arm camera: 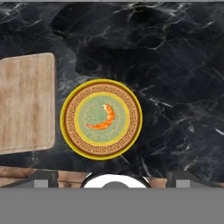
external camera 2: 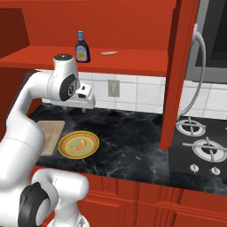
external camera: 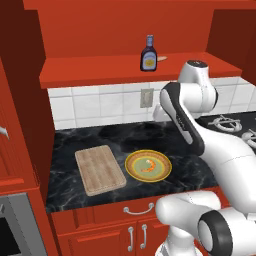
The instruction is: Pick the shrimp from the plate and place it on the cutting board. Then pick the condiment bottle from the cabinet and place it next to the cutting board.
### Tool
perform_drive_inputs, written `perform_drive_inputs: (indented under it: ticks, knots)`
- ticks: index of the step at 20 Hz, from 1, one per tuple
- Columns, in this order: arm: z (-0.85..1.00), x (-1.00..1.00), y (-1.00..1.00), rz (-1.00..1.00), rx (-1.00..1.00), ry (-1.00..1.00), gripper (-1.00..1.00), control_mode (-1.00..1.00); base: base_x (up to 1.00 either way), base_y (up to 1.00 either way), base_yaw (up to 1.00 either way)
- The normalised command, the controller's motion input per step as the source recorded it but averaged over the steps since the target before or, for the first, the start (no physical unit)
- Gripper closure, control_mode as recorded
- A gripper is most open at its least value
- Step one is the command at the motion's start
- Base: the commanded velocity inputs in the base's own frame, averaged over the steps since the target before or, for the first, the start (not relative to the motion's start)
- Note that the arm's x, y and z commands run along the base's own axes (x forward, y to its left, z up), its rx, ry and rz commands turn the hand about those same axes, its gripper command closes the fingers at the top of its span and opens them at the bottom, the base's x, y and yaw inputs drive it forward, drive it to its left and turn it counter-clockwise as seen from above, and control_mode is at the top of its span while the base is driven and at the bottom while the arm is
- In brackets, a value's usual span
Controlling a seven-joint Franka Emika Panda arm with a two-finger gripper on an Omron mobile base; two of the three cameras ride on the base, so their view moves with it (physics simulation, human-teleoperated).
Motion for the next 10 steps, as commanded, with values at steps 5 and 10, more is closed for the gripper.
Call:
perform_drive_inputs:
  ticks: [5,10]
  knots:
    - [-0.26,-0.1,0.07,0.0,0.0,0.0,-1.0,-1.0,0.0,0.0,0.0]
    - [-0.26,-0.04,0.04,0.0,0.0,0.0,-1.0,-1.0,0.0,0.0,0.0]
